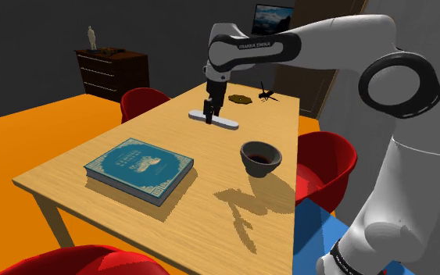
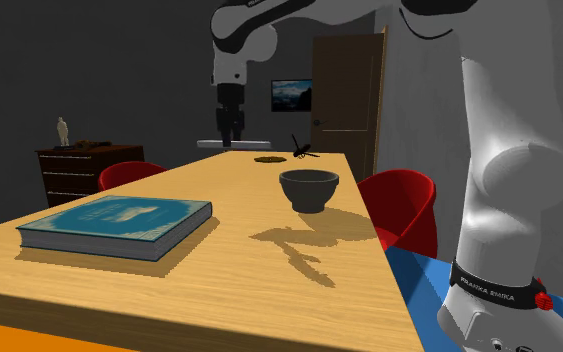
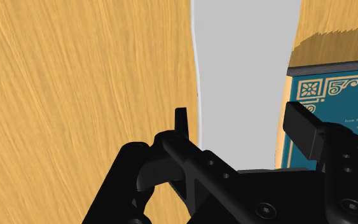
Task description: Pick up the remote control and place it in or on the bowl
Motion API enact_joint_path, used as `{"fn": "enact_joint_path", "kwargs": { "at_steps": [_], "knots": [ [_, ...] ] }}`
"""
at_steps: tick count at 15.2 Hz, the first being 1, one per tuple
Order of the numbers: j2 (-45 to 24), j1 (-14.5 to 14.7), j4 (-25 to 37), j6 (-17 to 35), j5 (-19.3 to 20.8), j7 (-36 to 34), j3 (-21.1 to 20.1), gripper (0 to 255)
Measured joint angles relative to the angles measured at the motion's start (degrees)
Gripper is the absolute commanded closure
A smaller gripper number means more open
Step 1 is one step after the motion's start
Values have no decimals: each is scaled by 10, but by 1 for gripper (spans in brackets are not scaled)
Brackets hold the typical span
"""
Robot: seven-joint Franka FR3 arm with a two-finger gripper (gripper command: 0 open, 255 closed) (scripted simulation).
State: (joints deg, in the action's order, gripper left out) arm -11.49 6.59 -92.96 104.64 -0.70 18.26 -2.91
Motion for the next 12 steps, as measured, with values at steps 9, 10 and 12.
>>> {"fn": "enact_joint_path", "kwargs": {
  "at_steps": [9,10,12],
  "knots": [
    [197,-26,-241,43,-7,50,23,255],
    [215,-28,-259,44,-7,56,26,255],
    [259,-36,-298,37,-5,72,36,255]
  ]
}}
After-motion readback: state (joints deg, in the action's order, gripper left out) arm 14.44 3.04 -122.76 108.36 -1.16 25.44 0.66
